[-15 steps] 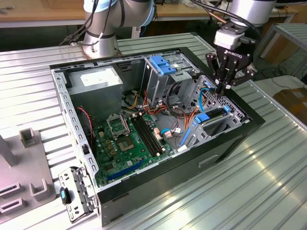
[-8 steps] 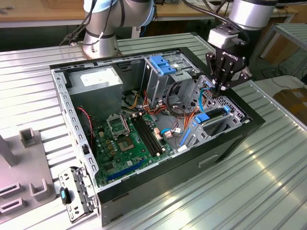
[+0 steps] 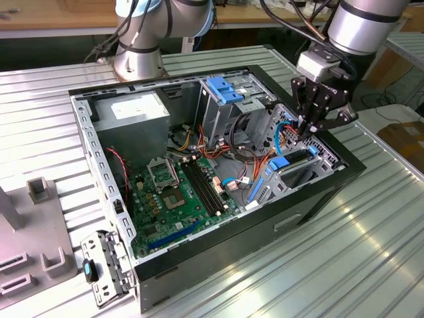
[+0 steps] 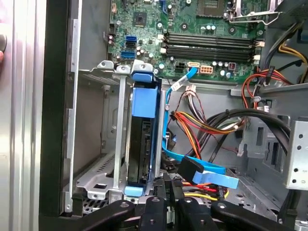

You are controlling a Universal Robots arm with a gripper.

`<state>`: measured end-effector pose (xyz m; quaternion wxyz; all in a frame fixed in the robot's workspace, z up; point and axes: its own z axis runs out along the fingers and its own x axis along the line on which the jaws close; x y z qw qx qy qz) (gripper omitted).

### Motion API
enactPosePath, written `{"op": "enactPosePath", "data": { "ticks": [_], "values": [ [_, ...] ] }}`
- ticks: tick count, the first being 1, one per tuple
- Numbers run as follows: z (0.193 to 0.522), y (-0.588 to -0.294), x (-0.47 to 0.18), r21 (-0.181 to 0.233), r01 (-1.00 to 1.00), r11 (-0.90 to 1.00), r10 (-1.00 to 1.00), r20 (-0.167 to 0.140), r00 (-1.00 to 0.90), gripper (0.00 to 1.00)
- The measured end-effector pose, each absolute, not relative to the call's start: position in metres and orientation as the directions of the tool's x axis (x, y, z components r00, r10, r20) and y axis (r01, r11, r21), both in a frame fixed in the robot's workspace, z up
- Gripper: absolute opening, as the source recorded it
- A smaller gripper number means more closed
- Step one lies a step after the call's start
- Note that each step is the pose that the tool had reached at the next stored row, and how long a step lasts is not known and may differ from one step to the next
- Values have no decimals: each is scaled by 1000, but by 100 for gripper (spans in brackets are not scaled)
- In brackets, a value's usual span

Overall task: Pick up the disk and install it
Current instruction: 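Insert the first disk wire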

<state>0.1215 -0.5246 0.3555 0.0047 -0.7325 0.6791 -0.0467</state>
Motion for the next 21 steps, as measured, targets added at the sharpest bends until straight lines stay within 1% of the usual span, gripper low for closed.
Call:
{"op": "enactPosePath", "data": {
  "ticks": [1,5,9,11,13,14,18,21],
  "values": [
    [355,-525,119,-90,-993,-77,-996,61,72,16],
    [355,-534,114,-91,-993,-77,-996,60,72,16],
    [351,-537,109,-91,-994,-63,-997,60,58,16],
    [351,-537,106,-98,-993,-62,-997,60,57,16],
    [351,-537,104,-117,-991,-61,-997,61,54,16],
    [351,-537,104,-121,-991,-56,-997,61,49,16],
    [351,-537,103,-124,-992,0,-998,62,-8,16],
    [351,-539,102,-124,-992,-9,-998,61,2,16]
  ]
}}
